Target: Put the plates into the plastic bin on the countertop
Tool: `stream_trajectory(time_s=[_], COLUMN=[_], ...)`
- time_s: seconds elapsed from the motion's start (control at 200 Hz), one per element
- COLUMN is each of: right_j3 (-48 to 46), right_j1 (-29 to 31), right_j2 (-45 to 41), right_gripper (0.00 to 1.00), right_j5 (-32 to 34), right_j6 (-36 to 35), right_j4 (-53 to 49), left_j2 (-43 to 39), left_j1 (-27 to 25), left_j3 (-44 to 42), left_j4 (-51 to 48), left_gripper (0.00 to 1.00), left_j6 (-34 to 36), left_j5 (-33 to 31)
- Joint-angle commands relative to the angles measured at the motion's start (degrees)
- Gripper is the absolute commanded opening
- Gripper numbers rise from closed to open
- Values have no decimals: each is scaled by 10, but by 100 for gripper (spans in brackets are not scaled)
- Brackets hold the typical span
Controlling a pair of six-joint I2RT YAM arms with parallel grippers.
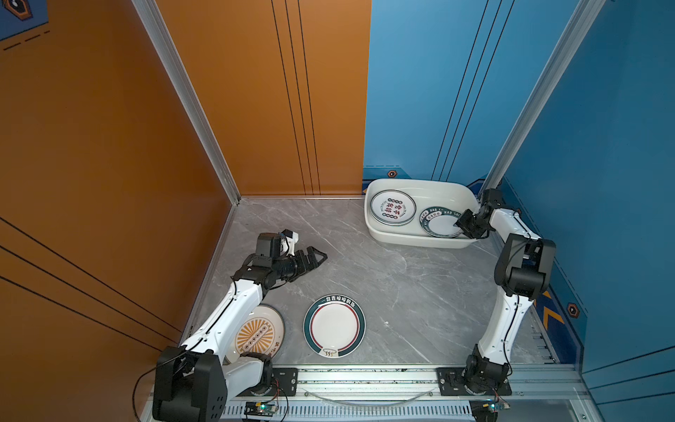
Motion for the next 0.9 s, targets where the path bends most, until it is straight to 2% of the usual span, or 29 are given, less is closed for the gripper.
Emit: stream_trajectory(time_s=[0.0,0.731,0.896], right_j3=[-6,21,19], right_j1=[-2,15,21], right_j2=[10,-2,-33], right_gripper=[47,50,50], right_j5=[27,115,136], right_j6=[-6,-31,-40], right_j4=[-23,-59,-55], left_j2=[5,2,-1], left_j1=[5,8,9], left_j3=[-11,-15,-14], left_j4=[8,7,2], left_gripper=[100,100,100], left_j6=[-1,-1,0], left_j5=[9,10,10])
